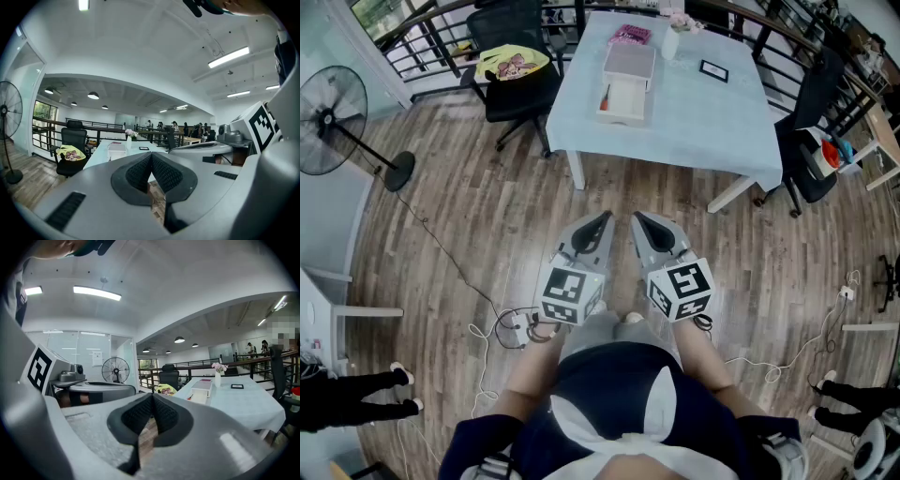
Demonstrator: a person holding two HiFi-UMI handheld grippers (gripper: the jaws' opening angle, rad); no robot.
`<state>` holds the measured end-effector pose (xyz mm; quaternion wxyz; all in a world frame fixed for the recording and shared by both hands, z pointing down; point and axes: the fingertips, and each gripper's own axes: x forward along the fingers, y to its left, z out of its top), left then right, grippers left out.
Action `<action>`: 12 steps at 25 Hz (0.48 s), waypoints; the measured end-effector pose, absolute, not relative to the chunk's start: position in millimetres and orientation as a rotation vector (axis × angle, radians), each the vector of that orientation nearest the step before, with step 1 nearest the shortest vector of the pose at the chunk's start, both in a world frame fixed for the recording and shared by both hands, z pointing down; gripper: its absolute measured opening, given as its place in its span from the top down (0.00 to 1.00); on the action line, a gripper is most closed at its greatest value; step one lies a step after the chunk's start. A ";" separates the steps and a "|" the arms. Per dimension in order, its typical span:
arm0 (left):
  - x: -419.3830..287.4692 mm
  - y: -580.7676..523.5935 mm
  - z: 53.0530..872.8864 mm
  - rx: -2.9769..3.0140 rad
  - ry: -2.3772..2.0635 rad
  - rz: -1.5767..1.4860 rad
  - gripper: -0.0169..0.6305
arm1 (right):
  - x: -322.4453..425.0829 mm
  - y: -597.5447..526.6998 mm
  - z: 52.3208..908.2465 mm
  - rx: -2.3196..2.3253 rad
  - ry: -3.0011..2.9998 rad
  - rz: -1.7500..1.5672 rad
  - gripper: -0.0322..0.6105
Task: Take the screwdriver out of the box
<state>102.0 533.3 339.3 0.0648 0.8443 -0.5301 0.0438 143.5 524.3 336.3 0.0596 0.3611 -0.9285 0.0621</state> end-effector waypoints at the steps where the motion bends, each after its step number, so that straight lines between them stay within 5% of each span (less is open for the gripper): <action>1: 94.8 528.8 340.8 2.550 -1.600 0.130 0.95 | 137.3 518.7 337.6 1.105 -2.812 0.190 0.95; 12: 40.2 500.3 361.6 2.543 -1.563 0.142 0.95 | 96.1 488.8 357.1 1.150 -2.789 0.268 0.95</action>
